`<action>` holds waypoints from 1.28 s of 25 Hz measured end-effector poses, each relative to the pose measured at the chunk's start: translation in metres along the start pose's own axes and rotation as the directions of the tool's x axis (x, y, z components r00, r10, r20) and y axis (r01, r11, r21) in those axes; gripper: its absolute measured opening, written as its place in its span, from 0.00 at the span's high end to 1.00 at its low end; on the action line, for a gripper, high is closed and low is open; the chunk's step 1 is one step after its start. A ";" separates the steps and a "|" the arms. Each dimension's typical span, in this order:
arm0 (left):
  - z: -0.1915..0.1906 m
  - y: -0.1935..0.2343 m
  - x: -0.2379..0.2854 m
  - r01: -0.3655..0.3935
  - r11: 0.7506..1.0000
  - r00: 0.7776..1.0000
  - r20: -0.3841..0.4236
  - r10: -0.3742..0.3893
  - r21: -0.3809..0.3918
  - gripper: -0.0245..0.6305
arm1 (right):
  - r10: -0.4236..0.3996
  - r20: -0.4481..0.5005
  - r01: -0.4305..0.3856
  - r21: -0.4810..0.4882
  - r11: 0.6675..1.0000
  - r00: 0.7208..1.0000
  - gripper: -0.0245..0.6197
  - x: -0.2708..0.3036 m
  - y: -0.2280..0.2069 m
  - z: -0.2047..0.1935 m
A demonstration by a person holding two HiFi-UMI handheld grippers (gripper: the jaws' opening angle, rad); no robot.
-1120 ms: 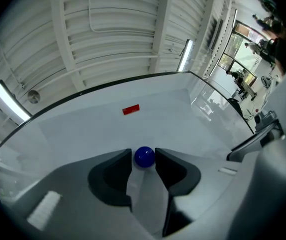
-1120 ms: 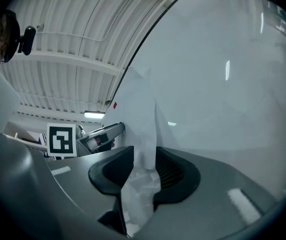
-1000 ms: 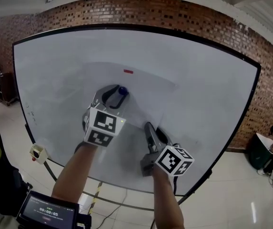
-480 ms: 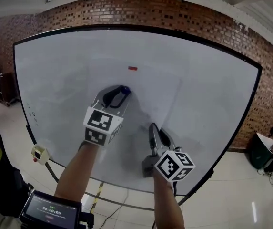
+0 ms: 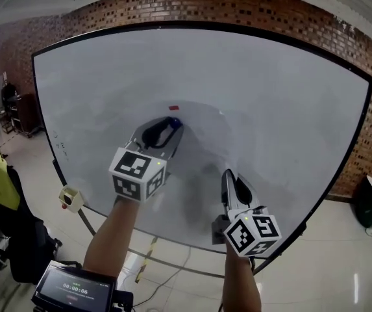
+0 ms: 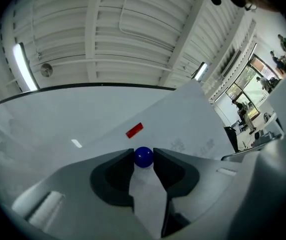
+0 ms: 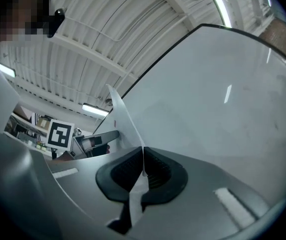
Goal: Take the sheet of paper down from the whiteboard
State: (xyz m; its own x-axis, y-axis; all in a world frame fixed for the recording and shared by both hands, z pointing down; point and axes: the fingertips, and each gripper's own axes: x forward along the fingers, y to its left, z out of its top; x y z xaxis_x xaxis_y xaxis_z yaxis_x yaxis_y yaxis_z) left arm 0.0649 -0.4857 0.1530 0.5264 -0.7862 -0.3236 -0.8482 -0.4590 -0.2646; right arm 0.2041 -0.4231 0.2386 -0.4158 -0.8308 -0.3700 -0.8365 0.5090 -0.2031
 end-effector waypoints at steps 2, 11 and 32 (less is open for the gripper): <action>-0.008 0.002 -0.014 -0.019 1.000 1.000 -0.011 0.019 -0.018 0.78 | -0.029 -0.013 0.028 -0.060 0.998 1.000 0.94 -0.008 0.000 -0.007; -0.057 0.011 -0.072 -0.086 0.992 0.995 -0.059 0.081 -0.091 0.78 | -0.141 -0.081 0.122 -0.204 0.971 0.987 0.94 -0.033 0.002 -0.048; -0.146 -0.014 -0.281 0.013 0.953 0.984 -0.165 -0.066 -0.303 0.78 | -0.424 -0.194 0.344 -0.344 0.874 0.884 0.94 -0.170 0.138 -0.137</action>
State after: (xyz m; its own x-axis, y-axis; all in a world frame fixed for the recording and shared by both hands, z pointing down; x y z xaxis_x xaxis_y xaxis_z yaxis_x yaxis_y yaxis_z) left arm -0.0796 -0.3185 0.3802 0.5644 -0.8115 -0.1511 -0.8191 -0.5733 0.0192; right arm 0.1105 -0.2429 0.3976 -0.0820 -0.9945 -0.0652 -0.9966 0.0817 0.0067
